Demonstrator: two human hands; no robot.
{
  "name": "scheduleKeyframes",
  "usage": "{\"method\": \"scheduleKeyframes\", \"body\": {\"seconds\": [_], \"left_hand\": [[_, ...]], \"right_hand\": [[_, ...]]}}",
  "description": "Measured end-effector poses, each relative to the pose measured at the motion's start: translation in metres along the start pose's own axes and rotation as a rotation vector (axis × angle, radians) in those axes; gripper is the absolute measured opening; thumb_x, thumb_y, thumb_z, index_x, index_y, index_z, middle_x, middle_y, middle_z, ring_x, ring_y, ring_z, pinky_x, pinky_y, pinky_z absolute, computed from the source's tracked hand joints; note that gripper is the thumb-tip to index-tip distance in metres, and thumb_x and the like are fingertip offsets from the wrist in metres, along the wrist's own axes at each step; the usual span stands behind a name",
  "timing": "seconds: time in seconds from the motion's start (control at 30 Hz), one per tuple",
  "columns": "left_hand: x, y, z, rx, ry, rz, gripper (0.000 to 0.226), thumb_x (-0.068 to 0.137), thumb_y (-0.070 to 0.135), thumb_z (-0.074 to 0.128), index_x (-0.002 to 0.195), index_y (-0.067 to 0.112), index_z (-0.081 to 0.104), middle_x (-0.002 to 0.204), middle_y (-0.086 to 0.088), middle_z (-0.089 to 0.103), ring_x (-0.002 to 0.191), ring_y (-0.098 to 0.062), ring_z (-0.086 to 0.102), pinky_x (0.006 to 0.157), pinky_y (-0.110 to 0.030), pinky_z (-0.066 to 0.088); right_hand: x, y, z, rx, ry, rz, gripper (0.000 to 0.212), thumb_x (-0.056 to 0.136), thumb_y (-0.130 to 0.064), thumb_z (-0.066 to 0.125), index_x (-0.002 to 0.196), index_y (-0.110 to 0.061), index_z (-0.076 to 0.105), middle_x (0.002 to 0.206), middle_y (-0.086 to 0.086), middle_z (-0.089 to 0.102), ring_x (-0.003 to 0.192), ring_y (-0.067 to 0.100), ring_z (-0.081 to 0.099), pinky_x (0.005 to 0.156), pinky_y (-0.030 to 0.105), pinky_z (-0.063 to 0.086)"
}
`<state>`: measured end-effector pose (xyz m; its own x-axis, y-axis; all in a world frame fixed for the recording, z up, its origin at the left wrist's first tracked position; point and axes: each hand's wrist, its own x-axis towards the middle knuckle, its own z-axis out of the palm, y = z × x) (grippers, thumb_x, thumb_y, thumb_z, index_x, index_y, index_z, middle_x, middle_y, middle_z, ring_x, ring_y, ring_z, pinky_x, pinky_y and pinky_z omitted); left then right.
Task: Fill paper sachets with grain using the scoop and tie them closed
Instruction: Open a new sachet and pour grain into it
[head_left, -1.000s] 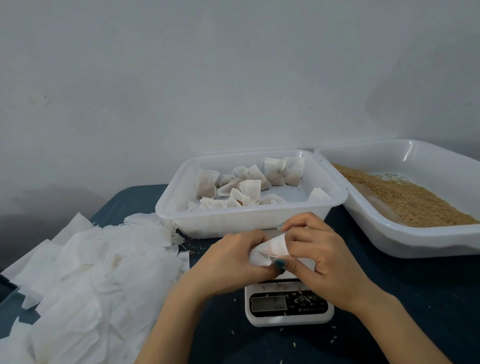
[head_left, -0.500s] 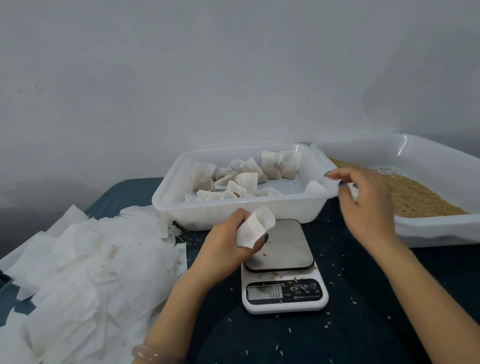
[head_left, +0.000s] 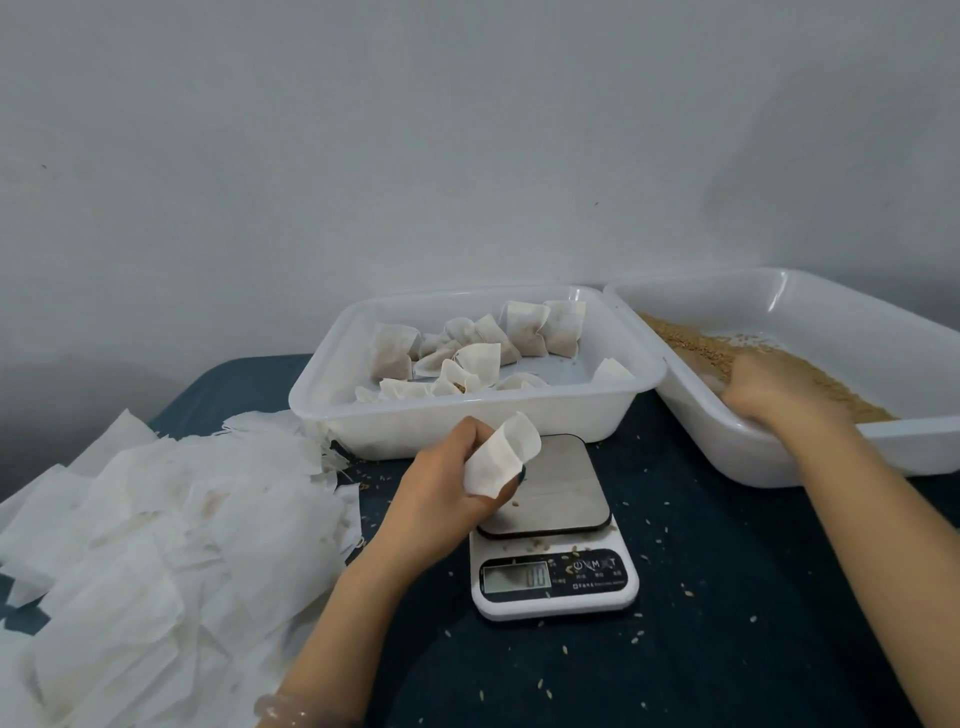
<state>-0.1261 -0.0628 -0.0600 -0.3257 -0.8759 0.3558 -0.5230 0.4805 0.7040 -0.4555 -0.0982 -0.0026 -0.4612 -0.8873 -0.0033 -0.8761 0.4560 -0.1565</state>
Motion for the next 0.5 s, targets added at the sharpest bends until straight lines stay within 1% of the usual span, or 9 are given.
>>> {"method": "scheduleKeyframes", "body": {"seconds": [0.1,0.17,0.2,0.23,0.3,0.37,0.4,0.47,0.5], "left_hand": [[-0.0012,-0.0004,-0.0004,-0.017,-0.006,-0.001,0.025,0.085,0.038,0.071,0.088,0.043,0.047,0.083,0.028,0.063,0.074,0.004,0.058,0.058,-0.010,0.040],[-0.0018,-0.0004,-0.0006,-0.022,-0.010,0.000,0.025,0.085,0.037,0.071,0.088,0.043,0.046,0.082,0.028,0.063,0.074,0.004,0.058,0.058,-0.009,0.040],[-0.0019,-0.0003,-0.0005,-0.025,-0.011,0.001,0.026,0.085,0.037,0.071,0.088,0.043,0.047,0.082,0.028,0.063,0.074,0.004,0.058,0.058,-0.009,0.040],[-0.0020,-0.0002,-0.0005,-0.027,-0.012,0.000,0.026,0.084,0.036,0.071,0.088,0.044,0.047,0.082,0.028,0.063,0.074,0.004,0.058,0.058,-0.010,0.041],[-0.0021,-0.0004,-0.0005,-0.034,-0.015,-0.004,0.025,0.084,0.037,0.071,0.089,0.044,0.047,0.083,0.028,0.064,0.076,0.004,0.059,0.060,-0.010,0.041],[-0.0023,-0.0007,-0.0006,-0.036,-0.017,-0.002,0.023,0.083,0.040,0.070,0.089,0.044,0.047,0.083,0.029,0.063,0.076,0.005,0.059,0.059,-0.009,0.040],[-0.0023,-0.0008,-0.0007,-0.035,-0.018,-0.001,0.023,0.082,0.042,0.069,0.089,0.044,0.047,0.084,0.029,0.063,0.077,0.005,0.058,0.059,-0.009,0.040],[-0.0025,-0.0007,-0.0011,-0.033,-0.019,0.001,0.021,0.080,0.047,0.066,0.089,0.045,0.047,0.084,0.029,0.063,0.077,0.004,0.058,0.060,-0.009,0.040],[-0.0024,-0.0008,-0.0011,-0.033,-0.019,0.001,0.021,0.079,0.048,0.065,0.089,0.045,0.047,0.084,0.028,0.063,0.077,0.004,0.058,0.060,-0.010,0.040]], "right_hand": [[0.0005,0.0025,-0.0009,-0.065,-0.021,0.018,0.030,0.097,-0.021,0.045,0.071,-0.009,0.053,0.074,0.007,0.055,0.067,0.023,0.052,0.062,0.031,0.040],[0.0014,0.0018,-0.0007,-0.094,-0.018,0.022,0.042,0.101,-0.039,0.040,0.074,-0.011,0.055,0.077,0.007,0.055,0.071,0.023,0.049,0.069,0.035,0.041],[0.0006,0.0011,-0.0010,-0.114,0.016,0.033,0.046,0.101,-0.047,0.038,0.076,-0.012,0.056,0.078,0.006,0.053,0.072,0.023,0.046,0.067,0.034,0.039],[-0.0006,0.0010,-0.0013,-0.131,0.063,0.040,0.046,0.101,-0.050,0.038,0.079,-0.013,0.057,0.077,0.005,0.051,0.071,0.022,0.044,0.063,0.033,0.036],[-0.0006,0.0025,-0.0012,-0.100,0.116,0.038,0.040,0.102,-0.043,0.043,0.091,-0.009,0.061,0.080,0.005,0.052,0.070,0.022,0.046,0.059,0.031,0.035],[-0.0005,0.0049,-0.0016,-0.027,0.108,0.073,0.030,0.100,-0.030,0.049,0.107,-0.003,0.060,0.090,0.008,0.051,0.079,0.027,0.049,0.068,0.032,0.040],[-0.0012,0.0050,-0.0026,-0.029,0.098,0.097,0.025,0.099,-0.023,0.051,0.112,-0.003,0.058,0.092,0.010,0.050,0.082,0.028,0.048,0.071,0.033,0.041],[-0.0016,0.0042,-0.0041,-0.101,0.083,0.128,0.019,0.096,-0.013,0.052,0.112,-0.005,0.060,0.091,0.009,0.049,0.083,0.028,0.048,0.073,0.033,0.041],[-0.0015,0.0032,-0.0042,-0.145,0.088,0.130,0.018,0.096,-0.012,0.051,0.109,-0.007,0.062,0.088,0.007,0.050,0.082,0.026,0.048,0.072,0.033,0.041]]}}
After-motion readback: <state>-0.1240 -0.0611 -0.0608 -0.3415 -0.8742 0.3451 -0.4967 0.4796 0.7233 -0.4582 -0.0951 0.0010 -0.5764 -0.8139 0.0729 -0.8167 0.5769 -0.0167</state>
